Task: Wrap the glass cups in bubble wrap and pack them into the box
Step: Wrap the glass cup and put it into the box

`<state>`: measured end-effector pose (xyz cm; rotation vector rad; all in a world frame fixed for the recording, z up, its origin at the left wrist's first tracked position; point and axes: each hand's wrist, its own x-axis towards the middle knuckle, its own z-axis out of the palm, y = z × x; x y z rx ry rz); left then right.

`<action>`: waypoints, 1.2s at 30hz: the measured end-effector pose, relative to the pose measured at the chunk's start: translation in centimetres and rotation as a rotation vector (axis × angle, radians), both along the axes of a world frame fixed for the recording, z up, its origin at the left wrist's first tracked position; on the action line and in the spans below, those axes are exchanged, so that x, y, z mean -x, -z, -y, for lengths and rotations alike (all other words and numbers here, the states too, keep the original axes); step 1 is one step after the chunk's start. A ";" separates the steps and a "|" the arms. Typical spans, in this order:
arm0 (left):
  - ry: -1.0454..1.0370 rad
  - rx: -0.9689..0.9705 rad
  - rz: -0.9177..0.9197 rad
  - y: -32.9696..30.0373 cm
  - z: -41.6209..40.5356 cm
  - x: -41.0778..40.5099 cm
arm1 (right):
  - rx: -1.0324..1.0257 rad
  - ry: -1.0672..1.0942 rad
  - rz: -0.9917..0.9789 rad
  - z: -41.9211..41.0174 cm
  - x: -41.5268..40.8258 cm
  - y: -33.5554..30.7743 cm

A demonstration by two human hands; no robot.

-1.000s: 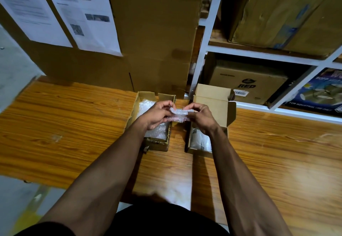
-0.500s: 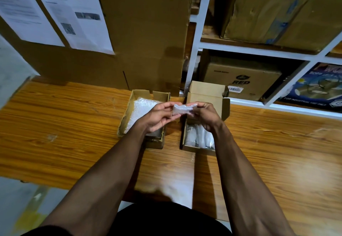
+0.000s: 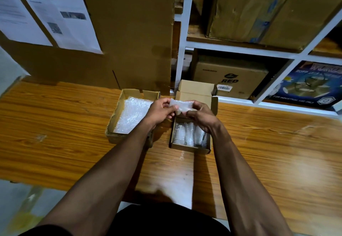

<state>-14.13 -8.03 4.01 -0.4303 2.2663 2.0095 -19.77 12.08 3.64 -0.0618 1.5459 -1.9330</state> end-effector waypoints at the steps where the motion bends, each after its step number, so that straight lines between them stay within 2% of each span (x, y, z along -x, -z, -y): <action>1: -0.009 0.017 0.007 0.1 -0.1 0.1 | -0.028 0.006 -0.044 0.0 0.0 -0.2; 6: -0.033 0.126 0.036 -0.3 -1.0 0.0 | -0.123 -0.036 -0.188 -0.6 0.6 -0.4; 10: 0.080 0.303 0.008 -0.2 -1.1 -0.4 | -0.396 -0.143 -0.409 -0.7 1.9 0.9; 14: 0.157 0.418 0.080 0.7 -1.2 -0.6 | -0.585 -0.253 -0.558 -0.5 2.3 1.4; 19: 0.019 0.521 0.134 2.4 -1.7 -1.0 | -0.743 -0.071 -0.478 0.3 1.1 3.0; 26: -0.014 0.667 0.179 4.1 -2.8 -2.0 | -0.960 -0.313 -0.392 0.9 -1.5 4.8; 31: -0.011 0.798 0.170 4.2 -4.2 -2.2 | -0.953 -0.331 -0.374 0.6 -1.4 4.6; 36: -0.020 0.985 0.082 4.7 -5.5 -2.5 | -0.946 -0.324 -0.399 0.1 -1.4 5.2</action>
